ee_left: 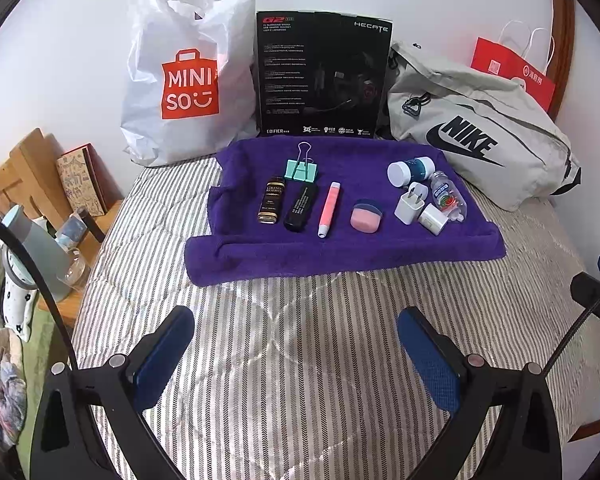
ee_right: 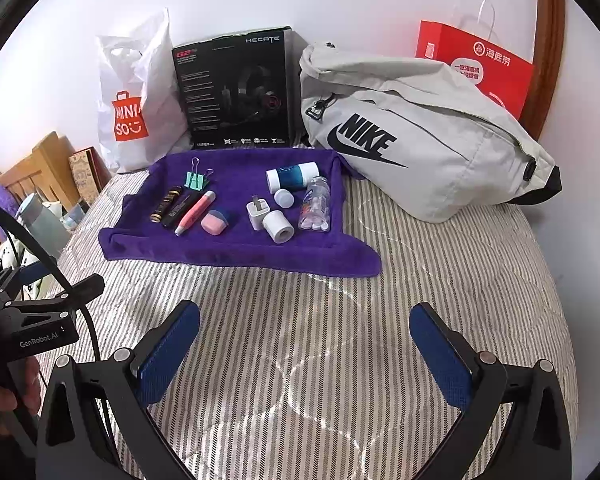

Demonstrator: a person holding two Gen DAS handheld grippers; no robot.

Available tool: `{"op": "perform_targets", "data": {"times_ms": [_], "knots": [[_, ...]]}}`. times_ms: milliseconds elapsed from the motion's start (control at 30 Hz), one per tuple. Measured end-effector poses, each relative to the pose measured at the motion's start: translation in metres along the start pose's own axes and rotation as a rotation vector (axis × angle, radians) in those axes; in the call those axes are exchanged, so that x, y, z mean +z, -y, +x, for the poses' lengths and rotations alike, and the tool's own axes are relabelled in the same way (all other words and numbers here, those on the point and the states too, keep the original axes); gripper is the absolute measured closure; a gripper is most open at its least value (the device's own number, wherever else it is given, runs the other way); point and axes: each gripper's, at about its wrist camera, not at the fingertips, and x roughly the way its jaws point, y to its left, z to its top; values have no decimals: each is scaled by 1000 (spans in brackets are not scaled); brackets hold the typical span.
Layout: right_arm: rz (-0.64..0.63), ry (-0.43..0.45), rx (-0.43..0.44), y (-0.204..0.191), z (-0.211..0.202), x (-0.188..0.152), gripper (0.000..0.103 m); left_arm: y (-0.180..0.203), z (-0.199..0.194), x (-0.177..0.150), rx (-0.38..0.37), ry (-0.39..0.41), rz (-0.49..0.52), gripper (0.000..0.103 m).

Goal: Organize rigid objects

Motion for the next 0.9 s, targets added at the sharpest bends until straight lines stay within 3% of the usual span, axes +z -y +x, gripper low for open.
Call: {"op": "perform_targets", "data": {"times_ms": [900], "knots": [[1, 2, 2, -2, -3, -1, 0, 3, -4, 0, 9, 4, 14, 0]]}}
